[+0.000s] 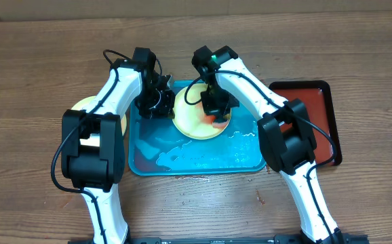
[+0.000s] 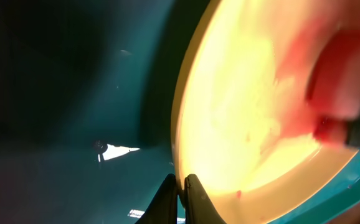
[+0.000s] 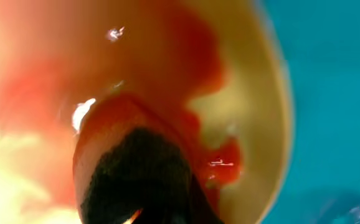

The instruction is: Clean dirty plates on tray and stack at the side

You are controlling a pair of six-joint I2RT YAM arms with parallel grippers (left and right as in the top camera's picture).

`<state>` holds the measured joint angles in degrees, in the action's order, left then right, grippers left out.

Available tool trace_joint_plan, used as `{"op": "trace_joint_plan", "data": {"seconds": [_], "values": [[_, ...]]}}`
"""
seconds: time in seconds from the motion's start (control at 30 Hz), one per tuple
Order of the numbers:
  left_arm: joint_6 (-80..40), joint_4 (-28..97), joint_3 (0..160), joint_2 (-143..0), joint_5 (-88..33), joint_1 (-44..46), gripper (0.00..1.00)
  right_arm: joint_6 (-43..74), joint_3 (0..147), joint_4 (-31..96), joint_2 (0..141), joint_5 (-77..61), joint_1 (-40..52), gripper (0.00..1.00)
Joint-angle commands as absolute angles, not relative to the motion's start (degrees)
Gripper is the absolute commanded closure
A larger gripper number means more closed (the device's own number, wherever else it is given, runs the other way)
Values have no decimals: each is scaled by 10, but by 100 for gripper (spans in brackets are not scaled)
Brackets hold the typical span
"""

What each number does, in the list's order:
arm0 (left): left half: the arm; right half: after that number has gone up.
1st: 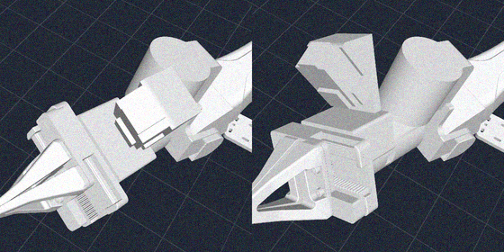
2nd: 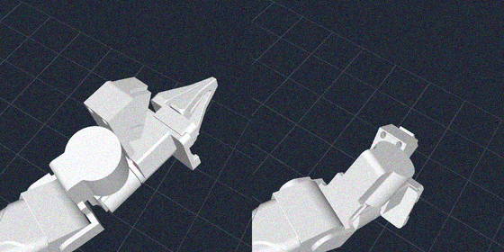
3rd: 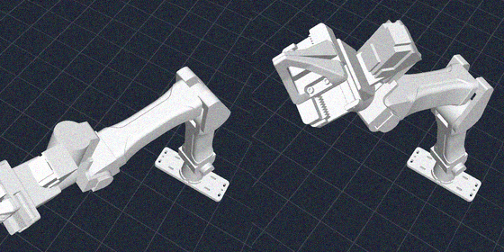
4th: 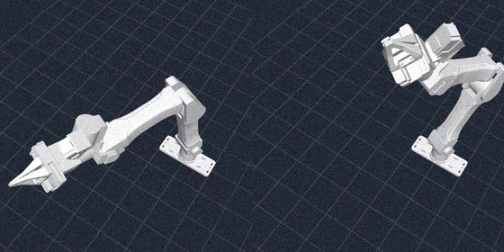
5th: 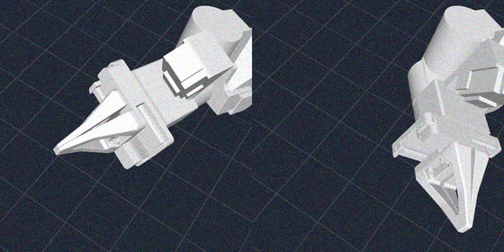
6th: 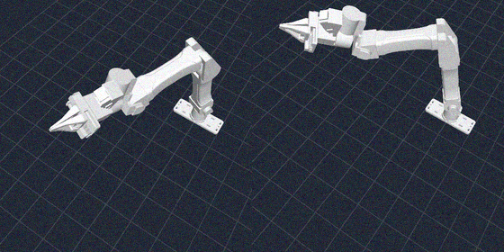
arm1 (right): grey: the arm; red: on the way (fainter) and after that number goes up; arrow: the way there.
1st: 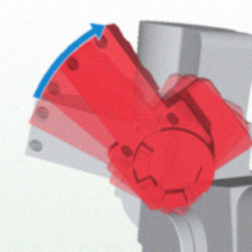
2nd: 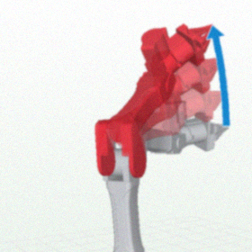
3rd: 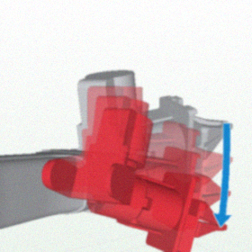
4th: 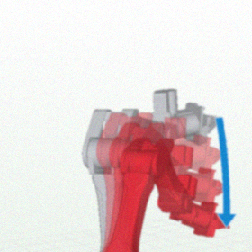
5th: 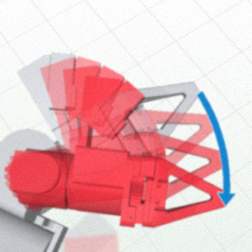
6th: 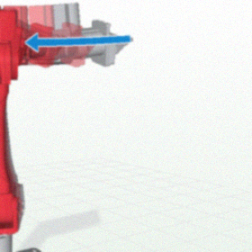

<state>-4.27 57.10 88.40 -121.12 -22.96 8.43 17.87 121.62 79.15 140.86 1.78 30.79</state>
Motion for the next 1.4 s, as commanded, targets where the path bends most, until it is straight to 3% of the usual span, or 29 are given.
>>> {"op": "trace_joint_plan", "data": {"seconds": [0.0, 0.33, 0.6, 0.67, 0.83, 0.9, 1.2, 1.37], "values": [[-32, 576, 883, -1210, -227, 79, 96, 203, 1216, 762, 1419, 136, 292, 96], [-32, 576, 883, -1210, -227, 79, 96, 226, 1233, 730, 1419, 121, 291, 96], [-63, 560, 882, -1210, -227, 79, 96, 229, 1234, 688, 1421, -43, 288, 96], [-92, 548, 879, -1210, -225, 79, 92, 242, 1234, 686, 1422, -53, 289, 96], [-142, 533, 872, -1211, -197, 79, 68, 255, 1233, 684, 1435, -66, 288, 96], [-153, 533, 871, -1211, -181, 79, 64, 256, 1233, 684, 1442, -80, 287, 96], [-170, 505, 853, -1211, -174, 81, 73, 256, 1233, 681, 1447, -91, 287, 96], [-196, 455, 816, -1211, -174, 88, 93, 258, 1233, 679, 1447, -94, 288, 96]]}}
